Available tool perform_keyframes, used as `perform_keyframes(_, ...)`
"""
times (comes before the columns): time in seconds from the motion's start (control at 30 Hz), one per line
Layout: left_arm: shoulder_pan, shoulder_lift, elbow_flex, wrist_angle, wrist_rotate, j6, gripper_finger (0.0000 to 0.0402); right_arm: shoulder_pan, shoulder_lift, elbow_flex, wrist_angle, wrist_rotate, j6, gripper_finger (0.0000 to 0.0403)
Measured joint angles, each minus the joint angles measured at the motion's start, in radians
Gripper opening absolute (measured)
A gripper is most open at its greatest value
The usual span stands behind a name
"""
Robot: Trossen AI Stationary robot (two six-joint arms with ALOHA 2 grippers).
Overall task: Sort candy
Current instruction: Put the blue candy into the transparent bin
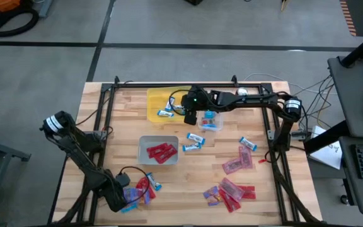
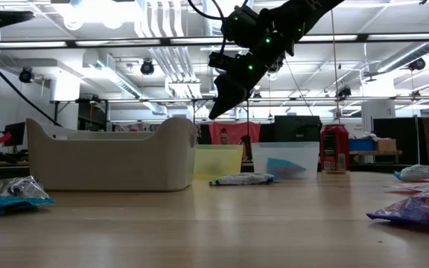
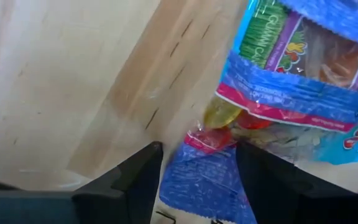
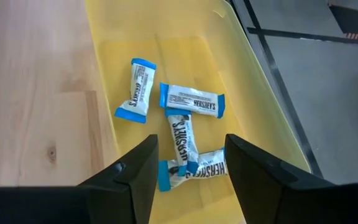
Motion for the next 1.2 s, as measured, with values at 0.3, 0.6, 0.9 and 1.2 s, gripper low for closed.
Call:
perform_keyframes(0.3, -0.008, 0.017, -0.002, -0.016, -0.004, 0.005, 0.0096, 0.002, 0.000, 0.000, 0.000, 0.000, 0.002, 0.0173)
perform_keyframes(0.6, -0.016, 0.006, 0.016, -0.017, -0.027, 0.026, 0.0007, 0.004, -0.005, 0.000, -0.001, 0.003, 0.003, 0.0166)
perform_keyframes(0.9, -0.024, -0.078, 0.153, -0.259, -0.212, 0.066, 0.0001, 0.034, -0.111, 0.000, -0.019, -0.012, 0.031, 0.0143)
perform_keyframes(1.2, 0.005, -0.209, 0.266, -0.492, -0.634, 0.136, 0.0000, 0.130, -0.222, -0.009, -0.061, -0.207, 0.144, 0.0125)
